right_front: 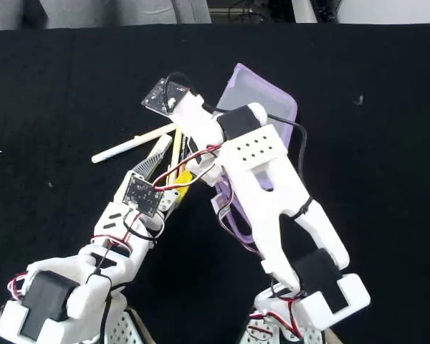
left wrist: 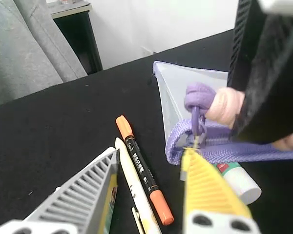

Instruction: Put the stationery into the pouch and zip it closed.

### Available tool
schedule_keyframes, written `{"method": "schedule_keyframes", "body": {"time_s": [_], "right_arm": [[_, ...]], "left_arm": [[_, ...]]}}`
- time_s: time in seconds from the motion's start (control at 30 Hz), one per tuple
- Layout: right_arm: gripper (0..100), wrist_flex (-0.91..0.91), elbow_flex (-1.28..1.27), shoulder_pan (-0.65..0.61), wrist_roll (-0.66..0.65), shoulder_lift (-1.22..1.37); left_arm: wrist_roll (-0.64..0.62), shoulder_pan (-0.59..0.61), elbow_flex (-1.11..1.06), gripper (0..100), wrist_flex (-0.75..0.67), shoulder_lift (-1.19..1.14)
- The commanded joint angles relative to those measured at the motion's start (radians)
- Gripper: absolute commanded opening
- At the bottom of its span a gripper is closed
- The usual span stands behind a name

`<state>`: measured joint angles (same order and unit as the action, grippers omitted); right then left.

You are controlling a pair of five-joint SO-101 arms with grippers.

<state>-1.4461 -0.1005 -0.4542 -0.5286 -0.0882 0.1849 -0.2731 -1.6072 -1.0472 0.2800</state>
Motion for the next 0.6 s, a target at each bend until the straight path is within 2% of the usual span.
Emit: {"method": "schedule_keyframes", "body": {"time_s": [0.0, 0.57], "right_arm": [[1.1, -0.008, 0.002, -0.015, -0.011, -0.018], [1.1, -0.011, -0.025, -0.02, -0.012, -0.018]], "left_arm": [[-0.015, 0.001, 0.027, 20, -0.044, 0.011], [-0.015, -0.012, 0.033, 20, -0.035, 0.009]]}}
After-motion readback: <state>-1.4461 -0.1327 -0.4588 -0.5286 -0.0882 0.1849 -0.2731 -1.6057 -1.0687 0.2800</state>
